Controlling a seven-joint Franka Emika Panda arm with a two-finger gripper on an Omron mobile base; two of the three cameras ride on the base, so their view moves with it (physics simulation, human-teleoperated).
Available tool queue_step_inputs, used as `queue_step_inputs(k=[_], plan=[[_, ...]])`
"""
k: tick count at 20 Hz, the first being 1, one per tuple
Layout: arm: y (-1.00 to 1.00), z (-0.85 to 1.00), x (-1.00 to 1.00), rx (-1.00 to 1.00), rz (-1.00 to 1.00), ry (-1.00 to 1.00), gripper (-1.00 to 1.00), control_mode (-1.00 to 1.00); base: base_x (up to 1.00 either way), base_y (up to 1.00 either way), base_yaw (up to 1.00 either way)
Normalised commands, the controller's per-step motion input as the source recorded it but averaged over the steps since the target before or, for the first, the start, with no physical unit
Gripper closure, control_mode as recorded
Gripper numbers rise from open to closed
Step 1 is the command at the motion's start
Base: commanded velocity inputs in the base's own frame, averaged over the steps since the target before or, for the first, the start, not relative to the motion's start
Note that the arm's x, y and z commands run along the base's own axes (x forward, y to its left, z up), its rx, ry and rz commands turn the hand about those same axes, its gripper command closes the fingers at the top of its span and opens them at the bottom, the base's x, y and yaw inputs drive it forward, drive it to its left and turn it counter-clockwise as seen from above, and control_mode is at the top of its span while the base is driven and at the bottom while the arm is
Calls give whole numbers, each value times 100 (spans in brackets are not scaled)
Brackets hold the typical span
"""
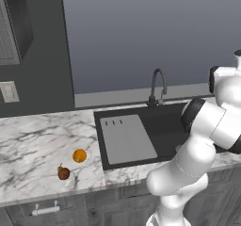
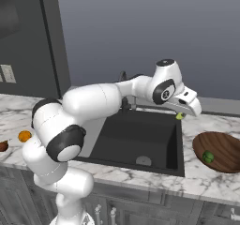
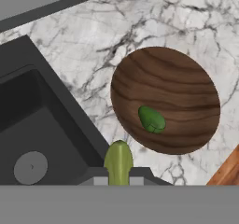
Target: There is a mixed pile of frozen fruits and vegetables on the counter. Locate all the frozen vegetables and place the items in a bowl on the counter. Take all the frozen fruits and defrost them in a running sink.
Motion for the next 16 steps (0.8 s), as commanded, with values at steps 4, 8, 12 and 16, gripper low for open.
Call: queue_step_inputs(k=[4,8,12,16], plan=[[-82,-11,6,6,-9,5,100,-100,0,0,0],[-78,-33,-2,3,-10,3,100,-100,0,0,0],[-38,-88,-51,0,-14,-7,100,-100,0,0,0],[-22,-82,-53,11,-13,-8,100,-100,0,0,0]])
